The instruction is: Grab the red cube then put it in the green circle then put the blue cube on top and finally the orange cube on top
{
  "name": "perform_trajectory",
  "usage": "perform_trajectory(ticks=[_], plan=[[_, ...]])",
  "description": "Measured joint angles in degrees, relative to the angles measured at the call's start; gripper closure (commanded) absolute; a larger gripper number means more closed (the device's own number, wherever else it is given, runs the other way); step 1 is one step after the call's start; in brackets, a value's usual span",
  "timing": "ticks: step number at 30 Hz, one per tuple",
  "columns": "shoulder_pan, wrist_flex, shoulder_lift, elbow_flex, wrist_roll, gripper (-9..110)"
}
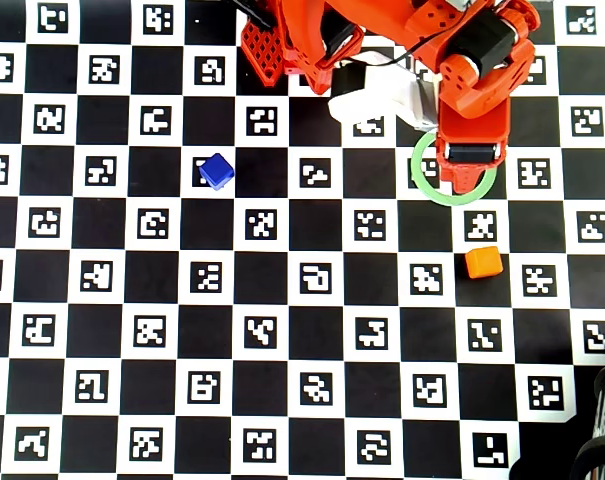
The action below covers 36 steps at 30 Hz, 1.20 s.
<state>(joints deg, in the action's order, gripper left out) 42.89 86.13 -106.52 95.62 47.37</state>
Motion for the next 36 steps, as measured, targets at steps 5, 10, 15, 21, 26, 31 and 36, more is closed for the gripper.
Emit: perform_trajectory(ticks=[5,10,15,21,26,31,36], plan=[[2.1,-5.1,0.6,2.9,1.1,107],[2.9,-10.7,1.4,7.8,1.3,107],[4.0,-13.1,3.2,10.3,1.5,107],[5.2,-13.4,5.8,11.7,1.5,107],[6.9,-13.6,7.0,12.7,1.8,107],[9.2,-16.9,8.2,15.6,1.8,107],[11.2,-20.5,9.2,18.7,2.4,107]])
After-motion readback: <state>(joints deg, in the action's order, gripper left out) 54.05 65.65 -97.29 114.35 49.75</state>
